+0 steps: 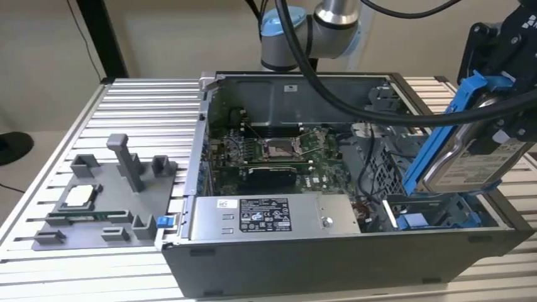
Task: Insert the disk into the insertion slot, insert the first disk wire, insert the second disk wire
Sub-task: 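Insert the disk into the insertion slot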
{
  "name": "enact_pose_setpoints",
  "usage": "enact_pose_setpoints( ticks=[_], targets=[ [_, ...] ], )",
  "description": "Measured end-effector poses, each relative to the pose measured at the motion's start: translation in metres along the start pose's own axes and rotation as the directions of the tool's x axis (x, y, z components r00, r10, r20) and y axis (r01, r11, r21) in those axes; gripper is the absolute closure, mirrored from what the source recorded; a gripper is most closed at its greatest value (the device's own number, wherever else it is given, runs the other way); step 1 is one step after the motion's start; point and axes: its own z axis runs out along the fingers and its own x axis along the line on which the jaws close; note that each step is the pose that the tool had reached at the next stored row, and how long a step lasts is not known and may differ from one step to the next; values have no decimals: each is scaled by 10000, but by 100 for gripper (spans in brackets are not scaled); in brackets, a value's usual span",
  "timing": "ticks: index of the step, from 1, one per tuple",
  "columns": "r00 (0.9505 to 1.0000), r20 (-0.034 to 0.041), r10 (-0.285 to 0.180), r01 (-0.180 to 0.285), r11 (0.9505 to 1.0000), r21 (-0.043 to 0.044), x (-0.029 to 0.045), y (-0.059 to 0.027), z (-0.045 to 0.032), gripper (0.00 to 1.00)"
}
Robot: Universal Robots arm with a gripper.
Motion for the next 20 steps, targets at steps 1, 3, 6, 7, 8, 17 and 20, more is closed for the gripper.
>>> enact_pose_setpoints(
  ticks=[1, 3, 6, 7, 8, 17, 20],
  targets=[
    [10000, -1, -1, 1, 10000, 0, 0, -1, 0, 100],
    [10000, 0, -1, 1, 10000, 0, 0, -1, 9, 100],
    [10000, -1, -1, 1, 10000, 1, -1, -3, 57, 100],
    [10000, 1, -1, 1, 10000, 1, -1, -4, 75, 100],
    [10000, 0, -1, 1, 10000, 1, 0, -5, 94, 100],
    [10000, 52, -3, 3, 10000, 0, -12, -18, 257, 100],
    [10000, 87, -6, 6, 10000, -1, -24, -25, 306, 100]
  ],
)
